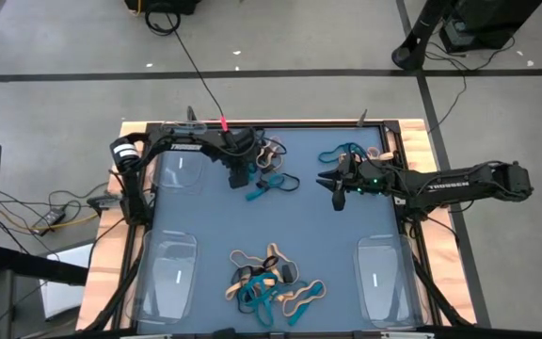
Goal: Sort rubber bands into baskets
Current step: Put the blue rubber band into the top transparent bin
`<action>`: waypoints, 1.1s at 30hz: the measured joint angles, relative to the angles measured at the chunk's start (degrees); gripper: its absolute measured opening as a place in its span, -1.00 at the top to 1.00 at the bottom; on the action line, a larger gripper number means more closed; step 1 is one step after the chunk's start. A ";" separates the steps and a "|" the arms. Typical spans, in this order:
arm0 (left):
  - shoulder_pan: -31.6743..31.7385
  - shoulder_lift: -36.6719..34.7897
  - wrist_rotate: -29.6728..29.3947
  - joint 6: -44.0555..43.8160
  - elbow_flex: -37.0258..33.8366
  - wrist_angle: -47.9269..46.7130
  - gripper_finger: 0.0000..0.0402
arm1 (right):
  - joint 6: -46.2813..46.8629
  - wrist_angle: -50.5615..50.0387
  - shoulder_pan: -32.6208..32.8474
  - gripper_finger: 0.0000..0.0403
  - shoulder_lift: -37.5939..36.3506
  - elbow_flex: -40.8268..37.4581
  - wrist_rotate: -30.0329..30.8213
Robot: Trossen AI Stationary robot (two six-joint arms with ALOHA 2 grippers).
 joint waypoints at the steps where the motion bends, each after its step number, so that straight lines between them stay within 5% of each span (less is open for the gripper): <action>1: -0.02 -0.09 -0.76 -0.88 0.82 -0.48 0.36 | 0.01 0.01 0.00 0.42 0.00 0.00 0.00; 14: -0.42 -0.48 -4.45 -5.83 11.04 -12.33 0.95 | 0.44 -0.90 0.00 0.42 0.00 0.00 0.17; 29: 1.15 -16.19 -10.68 -11.69 13.49 -18.41 0.97 | -3.46 -1.49 0.00 0.44 0.00 -0.02 3.68; 33: 1.51 -20.39 -16.75 -14.87 13.49 -23.59 0.97 | -0.79 -1.51 0.00 0.44 0.00 -0.02 2.94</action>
